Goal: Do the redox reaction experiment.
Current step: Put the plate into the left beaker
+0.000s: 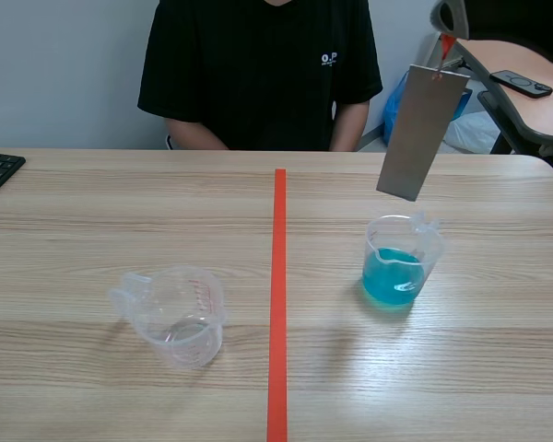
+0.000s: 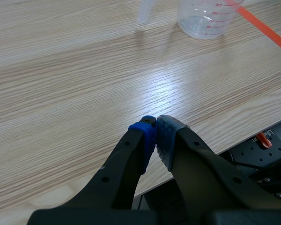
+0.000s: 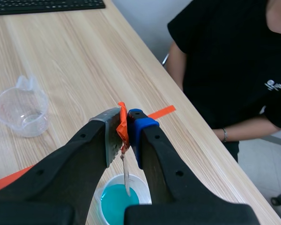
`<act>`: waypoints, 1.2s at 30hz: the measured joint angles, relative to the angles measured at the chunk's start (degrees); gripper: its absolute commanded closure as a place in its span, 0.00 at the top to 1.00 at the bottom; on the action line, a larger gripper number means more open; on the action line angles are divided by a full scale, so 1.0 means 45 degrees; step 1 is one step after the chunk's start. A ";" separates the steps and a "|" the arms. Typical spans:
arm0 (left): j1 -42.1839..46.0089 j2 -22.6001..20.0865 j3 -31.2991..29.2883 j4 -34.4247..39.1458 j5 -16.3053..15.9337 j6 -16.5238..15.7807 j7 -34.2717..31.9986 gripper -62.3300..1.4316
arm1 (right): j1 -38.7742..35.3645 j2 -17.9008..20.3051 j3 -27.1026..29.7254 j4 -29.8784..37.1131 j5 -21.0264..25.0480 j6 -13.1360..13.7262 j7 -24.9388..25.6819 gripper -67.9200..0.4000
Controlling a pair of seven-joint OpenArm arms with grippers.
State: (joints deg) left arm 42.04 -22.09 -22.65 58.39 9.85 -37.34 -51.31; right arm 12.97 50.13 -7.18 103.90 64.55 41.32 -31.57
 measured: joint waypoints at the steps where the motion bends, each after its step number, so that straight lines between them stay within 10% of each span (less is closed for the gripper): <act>1: 0.0000 0.0000 0.0000 -0.0015 0.0000 0.0000 0.0000 0.07 | 0.0199 -0.0058 -0.0248 0.0000 0.0000 -0.0010 0.0000 0.03; 26: 0.0000 0.0000 0.0000 -0.0015 0.0000 0.0000 0.0000 0.07 | 0.2895 -0.5013 -0.5790 0.0000 -0.1836 -0.0277 -0.0685 0.03; 36: 0.0000 0.0000 0.0000 -0.0015 0.0000 0.0000 -0.0005 0.07 | 0.2890 -0.5785 -0.6645 0.0000 -0.2166 -0.0277 -0.0821 0.03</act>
State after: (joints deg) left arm 42.04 -22.09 -22.65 58.33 9.85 -37.34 -51.33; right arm 25.98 24.10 -37.08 103.90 54.81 40.07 -35.27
